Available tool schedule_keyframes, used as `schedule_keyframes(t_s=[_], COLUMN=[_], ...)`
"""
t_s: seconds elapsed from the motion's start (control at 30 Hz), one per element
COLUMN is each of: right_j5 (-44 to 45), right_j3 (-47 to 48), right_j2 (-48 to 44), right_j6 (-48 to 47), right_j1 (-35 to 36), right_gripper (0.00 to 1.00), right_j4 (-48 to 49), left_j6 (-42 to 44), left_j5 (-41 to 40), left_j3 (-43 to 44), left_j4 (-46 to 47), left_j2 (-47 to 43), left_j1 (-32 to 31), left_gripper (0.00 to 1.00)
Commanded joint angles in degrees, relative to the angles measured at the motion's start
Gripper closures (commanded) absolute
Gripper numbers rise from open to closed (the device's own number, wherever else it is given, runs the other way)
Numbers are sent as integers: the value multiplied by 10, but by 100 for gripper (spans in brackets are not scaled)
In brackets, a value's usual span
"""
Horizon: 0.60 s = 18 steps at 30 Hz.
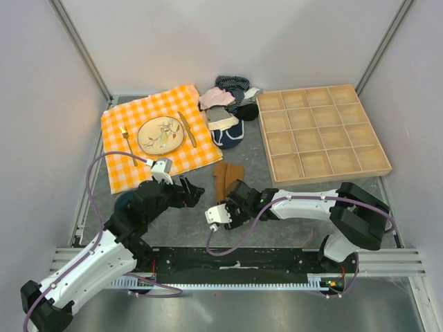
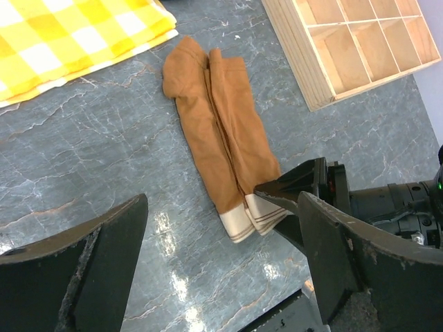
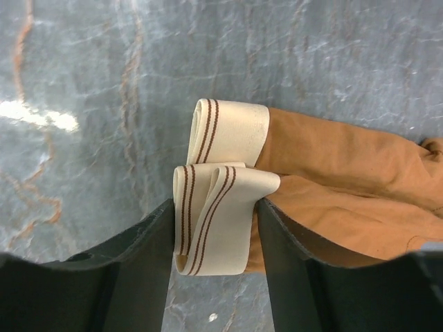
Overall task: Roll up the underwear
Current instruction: Roll the underwear to the center of the board.
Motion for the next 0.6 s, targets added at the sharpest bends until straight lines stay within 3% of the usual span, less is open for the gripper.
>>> schedule_keyframes(t_s=[0.0,0.07,0.17,0.57], right_j5=[46,53,28,-207], right_j3=[-17,-3,19,98], right_j2=[60,83,104,104], right_j6=[18,31,41,15], right_j1=[1,0,-5,-84], right_gripper=[50,63,70,84], right_j4=[-16,-33,-69,-266], left_j6=[21,23,30,71], left_j5=[0,4,26,37], left_j3=[-22,-46,-90,-167], left_j4=[27,52,98,142], left_j2=[-24,-37,-69,-162], left_j1=[3,3,-2,-74], left_gripper=[5,5,5,9])
